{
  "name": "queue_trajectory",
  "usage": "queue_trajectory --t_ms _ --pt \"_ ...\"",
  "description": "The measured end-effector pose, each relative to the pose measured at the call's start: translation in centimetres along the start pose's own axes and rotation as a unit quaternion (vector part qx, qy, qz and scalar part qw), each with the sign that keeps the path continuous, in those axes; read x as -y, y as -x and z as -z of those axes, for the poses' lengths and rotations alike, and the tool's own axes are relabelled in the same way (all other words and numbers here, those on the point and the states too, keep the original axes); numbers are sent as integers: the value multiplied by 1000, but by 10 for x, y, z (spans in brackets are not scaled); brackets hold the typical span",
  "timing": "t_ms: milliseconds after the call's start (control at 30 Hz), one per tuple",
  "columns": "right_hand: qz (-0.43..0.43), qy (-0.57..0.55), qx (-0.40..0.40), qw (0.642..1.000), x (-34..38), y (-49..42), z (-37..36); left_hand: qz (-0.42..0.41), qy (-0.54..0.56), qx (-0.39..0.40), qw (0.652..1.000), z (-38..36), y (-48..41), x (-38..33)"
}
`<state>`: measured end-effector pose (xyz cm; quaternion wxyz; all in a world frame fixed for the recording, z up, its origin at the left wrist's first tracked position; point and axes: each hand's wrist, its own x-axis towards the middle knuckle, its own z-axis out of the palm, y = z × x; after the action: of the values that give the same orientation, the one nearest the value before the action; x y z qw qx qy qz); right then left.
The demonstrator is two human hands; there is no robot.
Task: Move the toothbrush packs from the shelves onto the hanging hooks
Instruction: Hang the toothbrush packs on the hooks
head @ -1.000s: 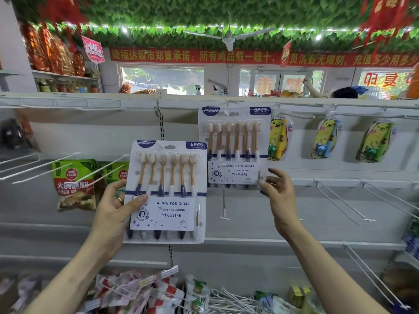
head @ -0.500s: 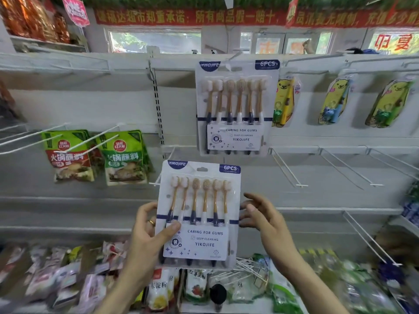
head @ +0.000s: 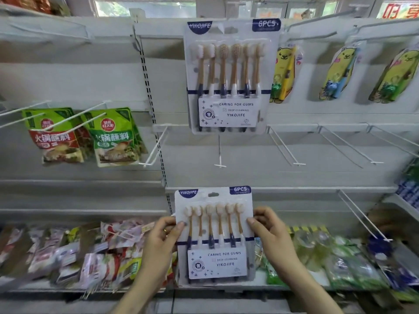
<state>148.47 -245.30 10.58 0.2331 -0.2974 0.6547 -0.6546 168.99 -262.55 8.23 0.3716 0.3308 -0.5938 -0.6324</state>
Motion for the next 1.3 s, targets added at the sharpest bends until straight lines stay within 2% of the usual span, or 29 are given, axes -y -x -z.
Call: queue_trajectory --t_ms 267,567,867,1100,1300 --pt "-27 18 -29 999 -8 -38 0 7 -54 5 998 -20 -40 -13" --pt "-16 10 -59 998 -4 -85 1 -4 -74 -19 997 -40 -85 -20" --pt "-24 14 -51 998 -13 -109 5 1 -101 -29 995 -49 -98 -14" --pt "-6 80 -54 995 -21 -134 2 -5 -143 -50 988 -53 -122 -12" --pt "28 143 -60 988 -27 -168 2 -38 -202 -37 978 -58 -154 -5"
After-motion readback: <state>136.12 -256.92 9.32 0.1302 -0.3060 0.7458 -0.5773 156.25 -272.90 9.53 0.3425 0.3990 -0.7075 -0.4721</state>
